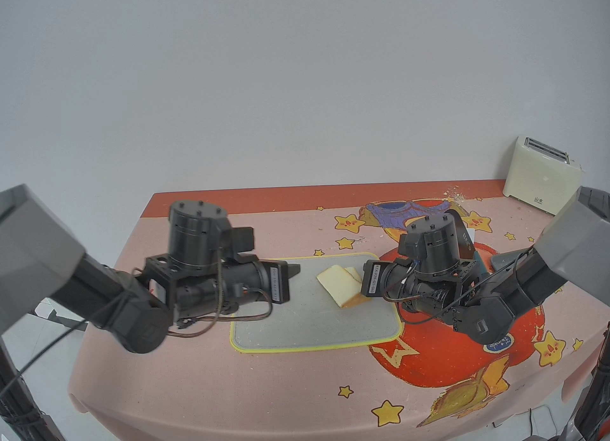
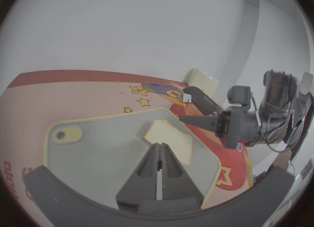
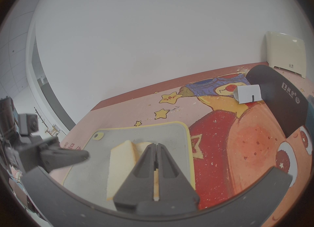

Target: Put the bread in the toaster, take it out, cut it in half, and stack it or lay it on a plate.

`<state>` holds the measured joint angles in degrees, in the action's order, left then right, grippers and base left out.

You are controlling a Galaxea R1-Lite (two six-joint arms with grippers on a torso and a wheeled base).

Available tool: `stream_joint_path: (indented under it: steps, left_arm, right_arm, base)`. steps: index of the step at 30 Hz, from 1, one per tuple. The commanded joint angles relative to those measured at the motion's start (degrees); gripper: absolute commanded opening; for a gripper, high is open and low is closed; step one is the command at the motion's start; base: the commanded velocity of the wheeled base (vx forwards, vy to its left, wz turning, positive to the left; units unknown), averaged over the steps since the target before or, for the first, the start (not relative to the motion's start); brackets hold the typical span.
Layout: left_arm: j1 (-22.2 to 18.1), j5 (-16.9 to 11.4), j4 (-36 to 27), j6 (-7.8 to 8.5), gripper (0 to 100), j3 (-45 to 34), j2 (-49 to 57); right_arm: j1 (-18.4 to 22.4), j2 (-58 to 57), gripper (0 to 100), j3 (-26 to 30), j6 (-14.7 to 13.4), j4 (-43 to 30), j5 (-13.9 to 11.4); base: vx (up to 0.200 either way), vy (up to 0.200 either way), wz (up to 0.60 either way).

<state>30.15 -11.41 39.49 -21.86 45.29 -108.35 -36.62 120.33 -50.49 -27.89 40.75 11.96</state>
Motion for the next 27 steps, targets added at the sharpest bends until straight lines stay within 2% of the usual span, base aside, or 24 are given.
stream_joint_path:
  steps: [1, 2, 3, 4, 5, 6, 7, 10, 13, 21, 27]
  left_arm:
    - [-11.2, -5.5, -13.0, -3.02, 100, -7.5, 21.1]
    - [-11.6, -5.8, -13.5, -3.10, 100, -7.6, 21.4]
    - [-15.3, -11.1, -19.0, -3.89, 100, -8.1, 25.4]
    - [-15.3, -11.1, -19.0, -3.89, 100, -8.1, 25.4]
    - [-19.2, -17.4, -24.5, -5.21, 100, -7.5, 27.7]
    - [-20.5, -19.4, -25.6, -6.18, 100, -7.1, 27.8]
    - [-21.5, -21.1, -26.4, -7.94, 100, -6.4, 27.8]
    - [-21.9, -21.7, -26.4, -12.24, 100, -5.8, 27.5]
    - [-21.8, -21.9, -26.4, -14.53, 100, -5.3, 26.4]
    - [-21.4, -22.2, -26.3, -14.79, 100, -3.6, 15.2]
    - [-19.4, -21.8, -26.2, -14.79, 100, -2.5, 10.8]
  right_arm:
    - [-0.6, 0.5, 0, 0.1, -0.1, 0.0, 0.0]
    - [-0.6, 0.4, 0, 0.1, -0.1, 0.0, 0.0]
    - [-0.6, 0.5, 0, 0.1, -0.1, 0.0, 0.0]
    - [-0.6, 0.5, 0, 0.1, -0.1, 0.0, 0.0]
    - [-0.6, 0.6, 0, 0.1, -0.1, 0.0, 0.0]
    - [-0.6, 0.7, 0, 0.1, -0.1, 0.0, 0.0]
    - [-0.6, 0.7, 0, 0.1, -0.1, 0.0, 0.0]
    - [-0.6, 0.6, 0, 0.1, 0.0, 0.0, 0.1]
    - [-0.5, 0.4, 0, 0.1, 0.1, 0.0, 0.3]
    - [0.1, 0.3, 0, 0.0, 0.1, -0.1, 0.4]
    - [0.1, 0.5, 0, 0.0, 0.1, -0.4, 0.4]
  base:
    - [0.000, 0.000, 0.00]
    - [0.000, 0.000, 0.00]
    - [0.000, 0.000, 0.00]
    - [0.000, 0.000, 0.00]
    - [0.000, 0.000, 0.00]
    - [0.000, 0.000, 0.00]
    - [0.000, 0.000, 0.00]
    - [0.000, 0.000, 0.00]
    - [0.000, 0.000, 0.00]
    - [0.000, 0.000, 0.00]
    - [0.000, 0.000, 0.00]
